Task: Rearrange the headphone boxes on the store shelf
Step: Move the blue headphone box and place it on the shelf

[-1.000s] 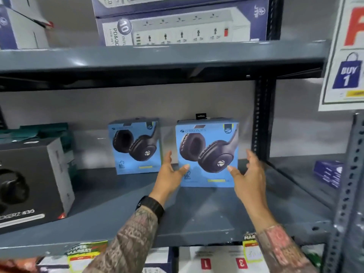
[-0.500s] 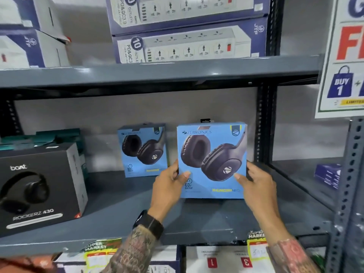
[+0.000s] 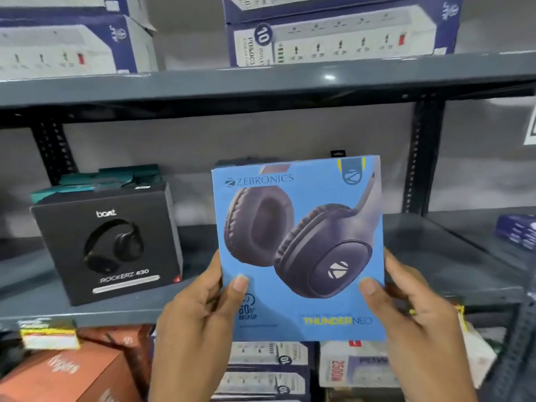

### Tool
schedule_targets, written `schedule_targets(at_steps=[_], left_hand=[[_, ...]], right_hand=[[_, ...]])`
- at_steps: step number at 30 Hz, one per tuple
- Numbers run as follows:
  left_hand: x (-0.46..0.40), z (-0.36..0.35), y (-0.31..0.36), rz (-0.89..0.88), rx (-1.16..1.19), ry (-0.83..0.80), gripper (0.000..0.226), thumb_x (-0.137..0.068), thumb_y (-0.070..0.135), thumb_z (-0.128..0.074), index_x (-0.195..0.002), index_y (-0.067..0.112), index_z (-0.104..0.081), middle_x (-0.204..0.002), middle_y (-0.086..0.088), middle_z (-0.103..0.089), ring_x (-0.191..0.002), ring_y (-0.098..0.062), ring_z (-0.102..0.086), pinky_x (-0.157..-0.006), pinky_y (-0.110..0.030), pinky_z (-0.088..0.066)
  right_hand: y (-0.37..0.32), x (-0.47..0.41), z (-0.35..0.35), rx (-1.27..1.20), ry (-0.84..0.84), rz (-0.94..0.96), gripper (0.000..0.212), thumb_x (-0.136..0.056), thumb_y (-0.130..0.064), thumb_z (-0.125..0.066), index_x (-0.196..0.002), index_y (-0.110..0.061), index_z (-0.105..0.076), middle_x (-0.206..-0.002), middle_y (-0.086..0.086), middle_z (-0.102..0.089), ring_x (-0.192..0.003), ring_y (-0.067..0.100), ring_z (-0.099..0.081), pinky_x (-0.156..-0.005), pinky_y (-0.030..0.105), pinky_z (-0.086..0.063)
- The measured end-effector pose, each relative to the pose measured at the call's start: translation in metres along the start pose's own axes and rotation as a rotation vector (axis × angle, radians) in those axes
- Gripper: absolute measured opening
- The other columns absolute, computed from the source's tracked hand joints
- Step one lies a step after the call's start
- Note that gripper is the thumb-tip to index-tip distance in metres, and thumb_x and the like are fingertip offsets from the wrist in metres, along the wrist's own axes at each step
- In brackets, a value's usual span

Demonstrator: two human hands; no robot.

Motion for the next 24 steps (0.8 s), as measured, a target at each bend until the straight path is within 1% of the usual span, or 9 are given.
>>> schedule_targets(at_steps=[2,5,10,12,14,16,19,21,24], left_hand=[[0.003,0.007,-0.003,-0.004,-0.033,0.011,0.050,-0.091,0.056,-0.060,-0.139,0.071,-0.060,-0.113,0.022,-0.086,-0.117,-0.005,-0.079,-0.114,-0.047,-0.056],[0.003,0.018,-0.011,-0.007,-0.049,0.019,0.049,-0.092,0.061,-0.060,-0.138,0.075,-0.057,-0.115,0.009,-0.086,-0.121,-0.023,-0.078,-0.114,-0.049,-0.057],[-0.013,0.025,-0.023,-0.025,-0.070,0.012,0.049,-0.094,0.062,-0.061,-0.143,0.067,-0.058,-0.114,0.020,-0.085,-0.117,-0.012,-0.079,-0.112,-0.048,-0.058],[-0.035,0.022,-0.036,-0.029,-0.089,-0.022,0.052,-0.095,0.056,-0.059,-0.147,0.058,-0.060,-0.120,0.023,-0.084,-0.121,-0.011,-0.077,-0.111,-0.052,-0.057],[-0.064,0.019,-0.055,-0.016,-0.095,-0.053,0.050,-0.098,0.051,-0.060,-0.147,0.054,-0.062,-0.123,0.024,-0.083,-0.122,-0.012,-0.077,-0.111,-0.056,-0.058],[-0.094,0.017,-0.077,0.011,-0.062,-0.082,0.042,-0.104,0.039,-0.064,-0.145,0.049,-0.066,-0.124,0.018,-0.084,-0.122,-0.014,-0.079,-0.111,-0.057,-0.058],[-0.133,0.013,-0.098,0.035,0.012,-0.097,0.042,-0.110,0.013,-0.062,-0.145,0.035,-0.069,-0.130,0.011,-0.084,-0.124,-0.013,-0.078,-0.111,-0.044,-0.059],[-0.159,0.010,-0.107,0.063,0.046,-0.099,0.041,-0.109,0.005,-0.062,-0.141,0.029,-0.069,-0.132,0.004,-0.084,-0.120,-0.013,-0.080,-0.102,-0.032,-0.063],[-0.194,0.005,-0.121,0.125,0.075,-0.060,0.038,-0.105,0.003,-0.067,-0.135,0.026,-0.067,-0.133,-0.007,-0.082,-0.119,-0.024,-0.080,-0.100,-0.039,-0.065]], right_hand=[[0.001,0.006,-0.007,0.028,-0.011,-0.004,0.051,-0.094,-0.016,-0.072,-0.131,-0.052,-0.071,-0.121,-0.018,-0.074,-0.093,-0.002,-0.071,-0.076,0.006,-0.051],[0.004,0.010,-0.017,0.020,-0.009,-0.019,0.048,-0.095,-0.015,-0.072,-0.130,-0.049,-0.071,-0.120,-0.016,-0.074,-0.091,-0.004,-0.072,-0.074,0.004,-0.050],[0.012,0.000,-0.036,0.074,-0.032,-0.043,0.066,-0.094,-0.011,-0.075,-0.117,-0.072,-0.067,-0.114,-0.010,-0.081,-0.089,-0.002,-0.073,-0.076,0.004,-0.051],[0.026,-0.016,-0.046,0.119,-0.061,-0.060,0.065,-0.093,-0.010,-0.077,-0.110,-0.073,-0.069,-0.105,-0.011,-0.084,-0.090,0.007,-0.077,-0.083,0.019,-0.059],[0.047,-0.038,-0.059,0.174,-0.080,-0.092,0.061,-0.090,-0.011,-0.078,-0.112,-0.067,-0.072,-0.094,-0.011,-0.085,-0.089,0.025,-0.078,-0.092,0.045,-0.063],[0.068,-0.061,-0.074,0.174,-0.093,-0.120,0.061,-0.086,-0.008,-0.079,-0.109,-0.064,-0.074,-0.092,-0.013,-0.086,-0.087,0.025,-0.079,-0.094,0.057,-0.061],[0.091,-0.091,-0.106,0.148,-0.107,-0.120,0.064,-0.080,-0.003,-0.078,-0.096,-0.065,-0.076,-0.097,-0.024,-0.084,-0.097,0.018,-0.081,-0.097,0.056,-0.061],[0.105,-0.110,-0.127,0.149,-0.113,-0.127,0.066,-0.076,-0.002,-0.081,-0.088,-0.066,-0.076,-0.091,-0.031,-0.081,-0.097,0.013,-0.080,-0.096,0.054,-0.062],[0.113,-0.136,-0.149,0.187,-0.108,-0.158,0.046,-0.071,-0.006,-0.085,-0.092,-0.046,-0.081,-0.074,-0.034,-0.075,-0.094,0.016,-0.080,-0.094,0.051,-0.062]])
Point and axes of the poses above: each hand's wrist, its own x-axis away from the middle knuckle, its own z-axis out of the back of the hand, y = z × x, the point moved 4 cm from there along -x, towards the middle knuckle
